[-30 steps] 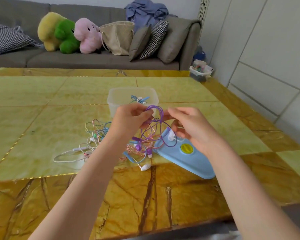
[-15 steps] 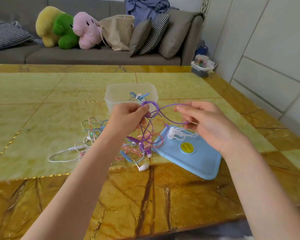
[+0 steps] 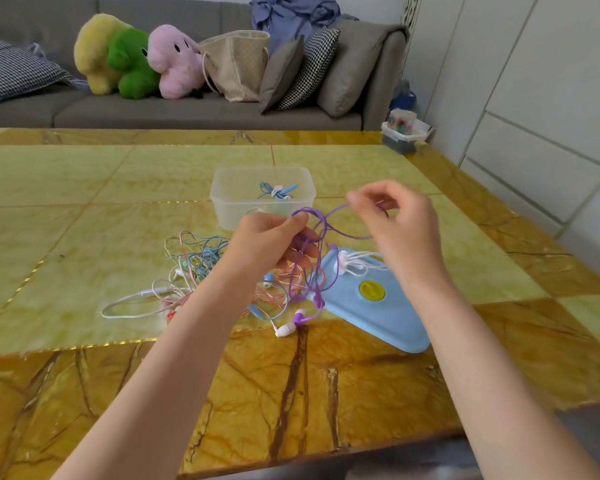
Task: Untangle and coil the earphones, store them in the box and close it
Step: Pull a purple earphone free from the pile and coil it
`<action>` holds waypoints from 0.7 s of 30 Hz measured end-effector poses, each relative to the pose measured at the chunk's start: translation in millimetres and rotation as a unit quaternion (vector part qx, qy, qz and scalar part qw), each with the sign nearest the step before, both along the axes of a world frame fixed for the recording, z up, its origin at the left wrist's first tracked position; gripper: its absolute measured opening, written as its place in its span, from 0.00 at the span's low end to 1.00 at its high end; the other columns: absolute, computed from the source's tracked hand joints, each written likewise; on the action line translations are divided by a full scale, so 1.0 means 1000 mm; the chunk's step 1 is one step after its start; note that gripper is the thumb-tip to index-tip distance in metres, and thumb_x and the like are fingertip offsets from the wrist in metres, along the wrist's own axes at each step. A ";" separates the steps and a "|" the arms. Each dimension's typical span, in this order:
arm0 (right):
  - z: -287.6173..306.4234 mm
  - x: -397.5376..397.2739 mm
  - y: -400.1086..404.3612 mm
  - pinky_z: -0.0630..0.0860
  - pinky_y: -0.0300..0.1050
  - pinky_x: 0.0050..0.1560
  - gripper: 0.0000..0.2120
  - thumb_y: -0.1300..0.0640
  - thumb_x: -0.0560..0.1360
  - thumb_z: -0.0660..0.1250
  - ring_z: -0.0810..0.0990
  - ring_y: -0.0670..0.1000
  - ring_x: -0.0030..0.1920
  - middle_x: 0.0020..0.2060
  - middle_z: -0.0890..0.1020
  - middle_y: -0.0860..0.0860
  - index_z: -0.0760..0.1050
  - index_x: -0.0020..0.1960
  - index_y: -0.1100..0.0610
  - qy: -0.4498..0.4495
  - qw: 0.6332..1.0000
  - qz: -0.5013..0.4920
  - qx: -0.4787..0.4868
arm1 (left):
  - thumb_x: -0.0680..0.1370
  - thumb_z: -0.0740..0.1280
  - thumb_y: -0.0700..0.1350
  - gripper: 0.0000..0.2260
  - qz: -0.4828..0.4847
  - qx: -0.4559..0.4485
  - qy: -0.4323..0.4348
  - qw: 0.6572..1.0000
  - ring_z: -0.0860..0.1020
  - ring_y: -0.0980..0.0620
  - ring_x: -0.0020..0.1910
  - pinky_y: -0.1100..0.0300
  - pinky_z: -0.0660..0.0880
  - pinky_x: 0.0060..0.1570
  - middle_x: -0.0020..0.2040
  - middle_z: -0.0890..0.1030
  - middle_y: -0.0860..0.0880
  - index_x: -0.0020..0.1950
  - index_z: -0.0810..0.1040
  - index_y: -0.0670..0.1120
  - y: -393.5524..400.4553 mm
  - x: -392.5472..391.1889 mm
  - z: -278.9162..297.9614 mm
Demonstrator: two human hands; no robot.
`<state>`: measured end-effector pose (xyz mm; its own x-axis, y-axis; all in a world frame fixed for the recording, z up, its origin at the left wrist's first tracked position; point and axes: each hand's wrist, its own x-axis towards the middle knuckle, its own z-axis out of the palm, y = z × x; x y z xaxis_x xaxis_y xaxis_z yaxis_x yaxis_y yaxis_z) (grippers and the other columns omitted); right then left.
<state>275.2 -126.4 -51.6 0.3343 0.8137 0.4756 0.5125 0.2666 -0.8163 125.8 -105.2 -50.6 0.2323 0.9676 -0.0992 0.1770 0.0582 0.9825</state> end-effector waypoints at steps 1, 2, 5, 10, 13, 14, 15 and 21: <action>0.004 0.002 -0.002 0.68 0.27 0.39 0.05 0.55 0.73 0.70 0.73 0.35 0.33 0.33 0.78 0.42 0.78 0.39 0.54 0.013 1.000 -0.006 0.016 | 0.80 0.62 0.47 0.14 0.015 0.001 -0.005 1.000 0.76 0.60 0.24 0.66 0.71 0.32 0.27 0.81 0.52 0.36 0.80 0.45 0.001 0.000 0.000; 0.006 0.001 -0.004 0.68 0.27 0.38 0.06 0.54 0.72 0.71 0.73 0.36 0.32 0.31 0.78 0.42 0.78 0.38 0.55 0.022 1.000 0.010 0.014 | 0.80 0.62 0.47 0.14 0.022 -0.001 -0.013 1.000 0.78 0.59 0.26 0.65 0.72 0.34 0.29 0.82 0.52 0.37 0.80 0.45 0.001 -0.001 0.000; 0.002 -0.011 -0.007 0.67 0.28 0.36 0.08 0.52 0.69 0.74 0.73 0.39 0.32 0.30 0.77 0.43 0.78 0.36 0.55 -0.034 0.992 0.092 -0.078 | 0.80 0.62 0.47 0.13 -0.001 -0.025 -0.046 0.999 0.81 0.56 0.32 0.66 0.73 0.34 0.34 0.84 0.49 0.41 0.81 0.44 -0.001 0.002 -0.001; -0.005 -0.009 -0.001 0.62 0.26 0.43 0.12 0.50 0.66 0.76 0.72 0.43 0.51 0.45 0.71 0.45 0.72 0.33 0.48 -0.113 0.984 0.068 -0.123 | 0.79 0.62 0.46 0.10 -0.054 -0.057 -0.076 0.994 0.83 0.55 0.35 0.69 0.74 0.35 0.36 0.84 0.51 0.47 0.81 0.42 -0.003 0.002 0.000; -0.003 -0.007 -0.002 0.61 0.36 0.52 0.13 0.52 0.65 0.76 0.69 0.49 0.60 0.50 0.69 0.47 0.71 0.32 0.47 -0.134 0.979 0.068 -0.138 | 0.79 0.62 0.45 0.10 -0.061 -0.046 -0.051 0.996 0.82 0.56 0.35 0.68 0.74 0.36 0.36 0.84 0.51 0.45 0.81 0.43 -0.004 0.002 0.000; -0.003 -0.007 -0.003 0.61 0.38 0.54 0.13 0.52 0.65 0.76 0.68 0.49 0.61 0.50 0.69 0.47 0.72 0.32 0.47 -0.151 0.974 0.073 -0.152 | 0.79 0.62 0.45 0.10 -0.061 -0.039 -0.035 0.997 0.82 0.56 0.34 0.68 0.75 0.36 0.36 0.84 0.50 0.45 0.81 0.43 -0.004 0.001 0.000; -0.004 -0.007 -0.003 0.61 0.40 0.55 0.12 0.53 0.65 0.76 0.68 0.49 0.61 0.50 0.69 0.46 0.73 0.33 0.48 -0.170 0.969 0.074 -0.162 | 0.79 0.62 0.45 0.11 -0.059 -0.033 -0.022 0.997 0.82 0.56 0.34 0.67 0.75 0.36 0.37 0.84 0.49 0.44 0.81 0.43 -0.003 0.001 0.000; 0.004 0.015 -0.002 0.62 0.32 0.53 0.07 0.59 0.69 0.73 0.71 0.49 0.56 0.49 0.71 0.51 0.75 0.36 0.53 -0.088 0.992 -0.059 -0.073 | 0.79 0.61 0.45 0.14 0.101 -0.024 -0.066 0.992 0.71 0.59 0.21 0.67 0.66 0.28 0.28 0.81 0.52 0.36 0.79 0.45 0.017 -0.019 0.000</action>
